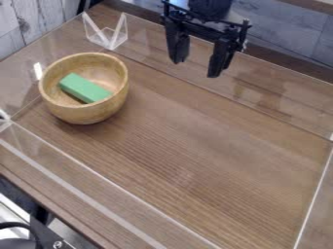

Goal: Move green object from inside the wooden bowl to the table next to it

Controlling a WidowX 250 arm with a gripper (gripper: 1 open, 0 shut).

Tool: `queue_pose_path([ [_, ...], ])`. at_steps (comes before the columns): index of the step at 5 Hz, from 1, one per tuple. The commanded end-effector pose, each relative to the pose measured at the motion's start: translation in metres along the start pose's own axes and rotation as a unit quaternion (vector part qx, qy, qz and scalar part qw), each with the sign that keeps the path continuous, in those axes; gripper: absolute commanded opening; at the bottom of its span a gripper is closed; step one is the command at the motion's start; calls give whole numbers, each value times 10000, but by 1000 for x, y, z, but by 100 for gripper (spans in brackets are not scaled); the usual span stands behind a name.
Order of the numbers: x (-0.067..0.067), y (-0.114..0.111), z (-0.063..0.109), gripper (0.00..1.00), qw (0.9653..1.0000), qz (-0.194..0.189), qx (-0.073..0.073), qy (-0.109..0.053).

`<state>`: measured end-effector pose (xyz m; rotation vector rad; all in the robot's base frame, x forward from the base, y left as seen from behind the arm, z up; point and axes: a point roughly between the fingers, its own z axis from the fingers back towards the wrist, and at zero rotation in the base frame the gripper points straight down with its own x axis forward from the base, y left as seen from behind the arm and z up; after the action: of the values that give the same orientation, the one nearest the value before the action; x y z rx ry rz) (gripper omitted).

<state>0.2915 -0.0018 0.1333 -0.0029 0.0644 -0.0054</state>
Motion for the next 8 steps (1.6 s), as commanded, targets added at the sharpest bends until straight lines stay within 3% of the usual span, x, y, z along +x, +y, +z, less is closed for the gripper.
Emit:
queue_pose_path([
  [1,-6,3,-11,100,9998,142,-22,100],
  [2,-24,38,-2,100,9960,874,-160,2],
  [3,-42,82,7,100,9830,1797,-340,-142],
  [4,-56,108,5,100,9603,2739,-489,-214],
  [5,-67,125,1,100,9272,3692,-589,-237],
  [6,-70,131,-4,100,8918,4466,-668,-284],
  [7,-67,137,-11,100,8664,4932,-722,-291],
  [8,-64,141,-18,100,8434,5312,-754,-299],
])
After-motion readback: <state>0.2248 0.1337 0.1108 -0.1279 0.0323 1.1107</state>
